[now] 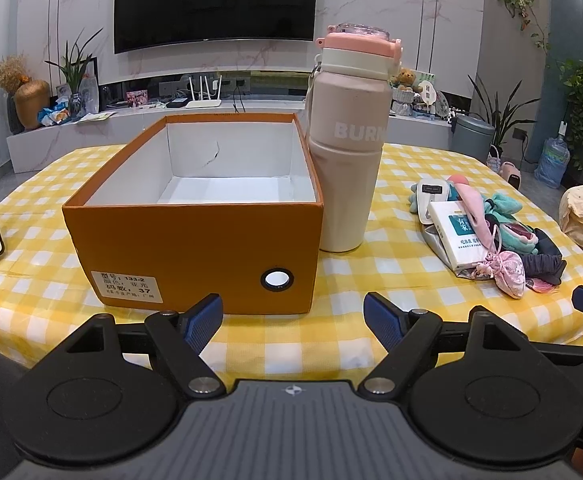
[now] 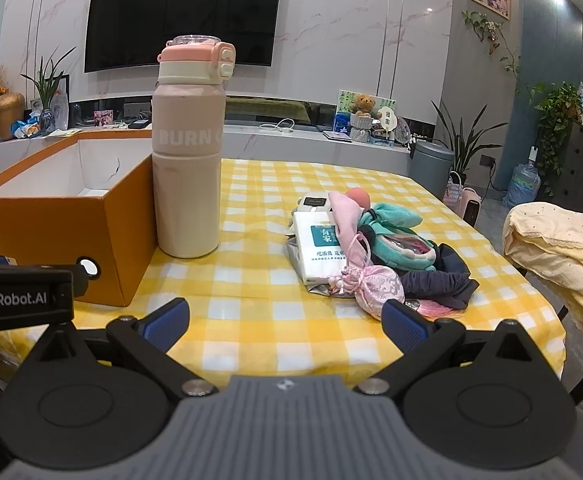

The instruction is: Organize soft objects

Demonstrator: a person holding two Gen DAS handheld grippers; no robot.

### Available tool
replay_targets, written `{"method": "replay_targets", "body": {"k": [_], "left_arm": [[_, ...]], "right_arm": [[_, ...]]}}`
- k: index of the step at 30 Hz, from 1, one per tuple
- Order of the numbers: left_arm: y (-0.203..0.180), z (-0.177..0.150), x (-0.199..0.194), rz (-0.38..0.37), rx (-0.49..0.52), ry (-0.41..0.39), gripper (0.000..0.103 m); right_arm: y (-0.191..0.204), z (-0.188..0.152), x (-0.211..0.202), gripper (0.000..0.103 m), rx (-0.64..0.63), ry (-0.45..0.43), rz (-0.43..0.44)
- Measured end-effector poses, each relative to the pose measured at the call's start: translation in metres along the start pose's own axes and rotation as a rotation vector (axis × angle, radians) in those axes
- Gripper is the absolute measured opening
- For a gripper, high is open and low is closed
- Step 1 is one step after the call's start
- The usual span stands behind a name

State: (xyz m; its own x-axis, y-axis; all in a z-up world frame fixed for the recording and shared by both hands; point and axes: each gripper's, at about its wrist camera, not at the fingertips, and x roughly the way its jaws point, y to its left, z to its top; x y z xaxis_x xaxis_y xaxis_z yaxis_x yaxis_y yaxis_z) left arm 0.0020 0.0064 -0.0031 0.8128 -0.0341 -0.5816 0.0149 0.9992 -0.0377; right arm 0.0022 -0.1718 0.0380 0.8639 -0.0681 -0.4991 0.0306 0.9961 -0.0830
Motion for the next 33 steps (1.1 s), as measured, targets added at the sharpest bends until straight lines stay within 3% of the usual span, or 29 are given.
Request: {"method": "replay_targets", "body": {"k": [33], "left_arm": [[0.0033,-0.0001,0.0005,-0.018,-0.018,0.022,0.094]], "right_arm": [[0.0019,0.0,0.001,0.1,-0.004,0.005,0.004]]}}
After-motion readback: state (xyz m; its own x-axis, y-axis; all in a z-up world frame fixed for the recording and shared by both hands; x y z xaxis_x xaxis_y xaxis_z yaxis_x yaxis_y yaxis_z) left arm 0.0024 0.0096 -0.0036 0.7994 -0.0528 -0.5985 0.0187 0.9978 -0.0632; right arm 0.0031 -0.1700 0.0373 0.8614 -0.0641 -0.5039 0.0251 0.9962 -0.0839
